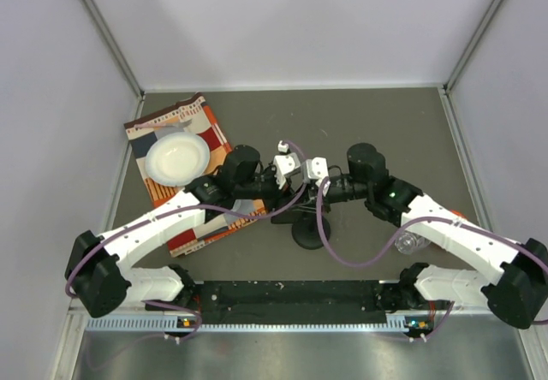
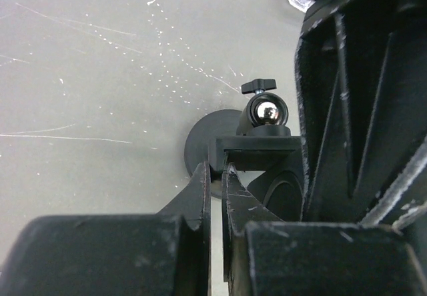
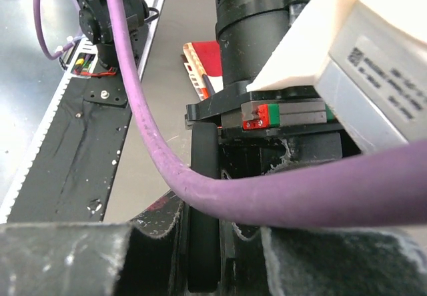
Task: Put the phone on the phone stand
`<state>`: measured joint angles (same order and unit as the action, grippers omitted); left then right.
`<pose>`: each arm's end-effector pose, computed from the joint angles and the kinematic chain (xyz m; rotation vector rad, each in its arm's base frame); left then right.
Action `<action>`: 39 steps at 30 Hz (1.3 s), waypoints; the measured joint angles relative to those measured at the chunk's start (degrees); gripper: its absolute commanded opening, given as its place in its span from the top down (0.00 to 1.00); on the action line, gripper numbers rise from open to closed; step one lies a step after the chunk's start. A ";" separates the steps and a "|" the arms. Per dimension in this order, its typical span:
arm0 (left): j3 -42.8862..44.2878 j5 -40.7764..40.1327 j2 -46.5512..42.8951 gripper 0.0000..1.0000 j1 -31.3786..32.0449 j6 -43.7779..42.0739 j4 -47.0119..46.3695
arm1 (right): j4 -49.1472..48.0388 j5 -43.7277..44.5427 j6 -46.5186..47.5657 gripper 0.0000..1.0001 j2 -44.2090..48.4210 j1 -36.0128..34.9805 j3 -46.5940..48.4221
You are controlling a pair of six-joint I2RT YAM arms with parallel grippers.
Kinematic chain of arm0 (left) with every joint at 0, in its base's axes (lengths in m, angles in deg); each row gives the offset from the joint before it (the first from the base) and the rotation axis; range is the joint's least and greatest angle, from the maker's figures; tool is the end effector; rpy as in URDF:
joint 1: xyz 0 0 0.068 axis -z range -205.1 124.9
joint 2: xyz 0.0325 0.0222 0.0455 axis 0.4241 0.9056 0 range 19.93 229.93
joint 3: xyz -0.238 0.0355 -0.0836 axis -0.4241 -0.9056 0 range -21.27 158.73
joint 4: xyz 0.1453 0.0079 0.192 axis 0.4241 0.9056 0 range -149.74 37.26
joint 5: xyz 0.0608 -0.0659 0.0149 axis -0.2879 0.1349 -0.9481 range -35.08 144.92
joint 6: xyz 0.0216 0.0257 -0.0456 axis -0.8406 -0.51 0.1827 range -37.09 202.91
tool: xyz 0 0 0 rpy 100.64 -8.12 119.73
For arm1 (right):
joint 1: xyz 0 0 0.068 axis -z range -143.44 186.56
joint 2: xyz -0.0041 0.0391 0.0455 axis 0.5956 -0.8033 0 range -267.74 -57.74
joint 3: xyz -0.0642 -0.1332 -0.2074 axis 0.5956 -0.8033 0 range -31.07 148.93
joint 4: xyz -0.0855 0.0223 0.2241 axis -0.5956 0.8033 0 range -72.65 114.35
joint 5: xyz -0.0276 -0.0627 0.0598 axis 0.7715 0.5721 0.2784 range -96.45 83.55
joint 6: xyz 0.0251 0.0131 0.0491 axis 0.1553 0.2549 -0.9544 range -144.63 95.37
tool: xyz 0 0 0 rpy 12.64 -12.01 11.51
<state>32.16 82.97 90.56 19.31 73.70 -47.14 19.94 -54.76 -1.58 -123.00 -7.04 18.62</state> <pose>0.1756 -0.1980 0.2822 1.2320 1.7561 -0.8776 0.1560 0.1894 0.3030 -1.4879 1.1911 1.0341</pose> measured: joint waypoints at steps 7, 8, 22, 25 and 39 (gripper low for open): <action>0.11 -6.84 -0.61 1.00 2.01 4.94 -0.35 | 4.42 8.41 -7.43 1.00 4.74 -1.14 -0.22; -0.13 -8.83 -0.94 1.00 2.71 5.95 -0.39 | 5.38 10.19 -8.24 1.00 5.44 -1.77 -0.22; -4.50 -27.06 -6.88 1.00 7.96 15.08 -1.42 | 13.62 34.45 -17.29 1.00 7.06 -10.10 2.64; -4.48 -31.89 -6.88 1.00 9.86 17.88 -1.20 | 16.22 44.28 -20.39 1.00 6.84 -14.03 3.91; -4.35 -43.95 -6.40 1.00 14.62 27.10 -1.90 | 18.14 69.09 -34.34 1.00 10.40 -21.38 1.68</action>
<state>27.81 39.02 84.16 33.93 100.80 -49.04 38.08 14.33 -35.92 -112.59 -28.41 20.30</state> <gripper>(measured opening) 0.036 0.133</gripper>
